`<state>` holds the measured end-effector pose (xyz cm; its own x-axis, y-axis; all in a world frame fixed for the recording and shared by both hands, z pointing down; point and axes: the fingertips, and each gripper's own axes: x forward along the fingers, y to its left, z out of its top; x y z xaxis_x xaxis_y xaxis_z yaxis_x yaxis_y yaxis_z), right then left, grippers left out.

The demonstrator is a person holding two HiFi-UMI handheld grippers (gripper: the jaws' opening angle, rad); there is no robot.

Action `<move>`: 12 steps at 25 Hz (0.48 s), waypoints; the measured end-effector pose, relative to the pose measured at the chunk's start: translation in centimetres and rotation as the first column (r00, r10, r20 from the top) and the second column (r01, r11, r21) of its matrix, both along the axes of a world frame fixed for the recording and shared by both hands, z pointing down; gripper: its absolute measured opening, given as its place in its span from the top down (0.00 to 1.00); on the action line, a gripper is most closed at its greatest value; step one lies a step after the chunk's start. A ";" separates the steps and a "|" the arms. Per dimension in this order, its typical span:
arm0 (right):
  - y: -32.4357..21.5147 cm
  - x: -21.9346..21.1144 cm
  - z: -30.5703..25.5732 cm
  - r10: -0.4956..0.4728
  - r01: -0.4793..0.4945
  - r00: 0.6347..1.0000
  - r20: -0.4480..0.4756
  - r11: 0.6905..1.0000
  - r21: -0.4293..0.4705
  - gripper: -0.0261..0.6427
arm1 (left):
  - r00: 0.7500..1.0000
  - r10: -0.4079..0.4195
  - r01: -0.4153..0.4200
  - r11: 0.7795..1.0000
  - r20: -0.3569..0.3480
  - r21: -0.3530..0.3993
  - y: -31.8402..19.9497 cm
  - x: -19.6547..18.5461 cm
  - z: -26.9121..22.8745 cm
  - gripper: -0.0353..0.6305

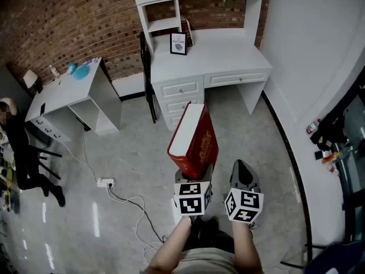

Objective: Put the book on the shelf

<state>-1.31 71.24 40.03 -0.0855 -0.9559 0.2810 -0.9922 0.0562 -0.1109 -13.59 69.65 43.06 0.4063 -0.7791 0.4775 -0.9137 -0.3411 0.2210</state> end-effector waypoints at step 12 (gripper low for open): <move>-0.9 1.3 0.7 -0.009 0.009 1.000 0.011 1.000 -0.002 0.94 | 1.000 -0.003 0.003 1.000 -0.008 -0.006 -1.1 1.1 0.6 0.58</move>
<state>-0.01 70.37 40.76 -0.0970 -0.9544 0.2822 -0.9904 0.0645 -0.1222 -12.46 68.56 43.67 0.4077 -0.7775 0.4788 -0.9130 -0.3371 0.2299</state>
